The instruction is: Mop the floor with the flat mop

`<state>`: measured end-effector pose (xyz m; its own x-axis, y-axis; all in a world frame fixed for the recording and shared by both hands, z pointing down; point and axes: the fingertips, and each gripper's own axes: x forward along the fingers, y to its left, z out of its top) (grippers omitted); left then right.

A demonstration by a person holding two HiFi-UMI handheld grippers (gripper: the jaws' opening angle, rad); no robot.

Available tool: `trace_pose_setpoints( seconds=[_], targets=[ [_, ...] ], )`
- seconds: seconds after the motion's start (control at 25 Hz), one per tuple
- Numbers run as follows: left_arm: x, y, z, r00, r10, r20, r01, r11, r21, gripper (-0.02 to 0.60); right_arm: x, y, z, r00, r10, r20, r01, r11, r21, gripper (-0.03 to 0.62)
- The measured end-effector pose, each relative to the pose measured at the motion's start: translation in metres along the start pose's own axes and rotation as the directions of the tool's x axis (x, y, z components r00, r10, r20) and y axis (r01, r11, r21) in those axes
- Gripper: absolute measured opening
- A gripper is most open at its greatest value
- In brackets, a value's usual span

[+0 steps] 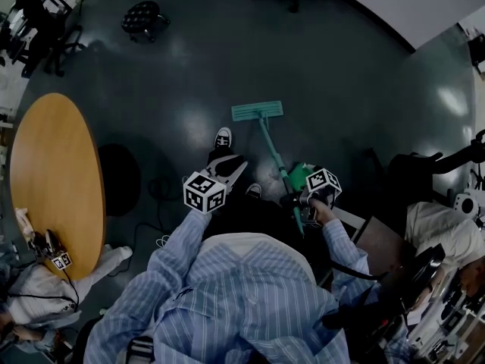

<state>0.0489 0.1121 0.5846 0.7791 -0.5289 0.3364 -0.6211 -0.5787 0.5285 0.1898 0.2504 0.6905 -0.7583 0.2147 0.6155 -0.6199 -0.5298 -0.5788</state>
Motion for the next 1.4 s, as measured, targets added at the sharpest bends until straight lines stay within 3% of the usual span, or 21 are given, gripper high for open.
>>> trace_pose_setpoints(
  seconds=[0.24,0.6,0.92,1.4],
  targets=[
    [0.01,0.039,0.019,1.0,0.004,-0.017,-0.004,0.999,-0.031,0.069,0.016,0.042,0.054,1.0,0.005,0.021,-0.005,1.0,-0.022,0.058],
    [0.036,0.12,0.071,0.999,-0.009,-0.053,0.007,0.999,-0.047,0.069,0.034,0.141,0.159,0.998,0.051,0.039,-0.05,0.998,-0.038,0.06],
    [0.067,0.196,0.129,0.998,-0.032,-0.061,0.028,0.998,-0.063,0.069,0.036,0.235,0.283,0.991,0.112,0.078,-0.112,0.994,-0.005,0.06],
    [0.11,0.298,0.181,0.995,-0.036,-0.097,0.028,0.996,-0.086,0.069,0.022,0.358,0.49,0.983,0.12,0.143,-0.117,0.993,-0.026,0.06]
  ],
)
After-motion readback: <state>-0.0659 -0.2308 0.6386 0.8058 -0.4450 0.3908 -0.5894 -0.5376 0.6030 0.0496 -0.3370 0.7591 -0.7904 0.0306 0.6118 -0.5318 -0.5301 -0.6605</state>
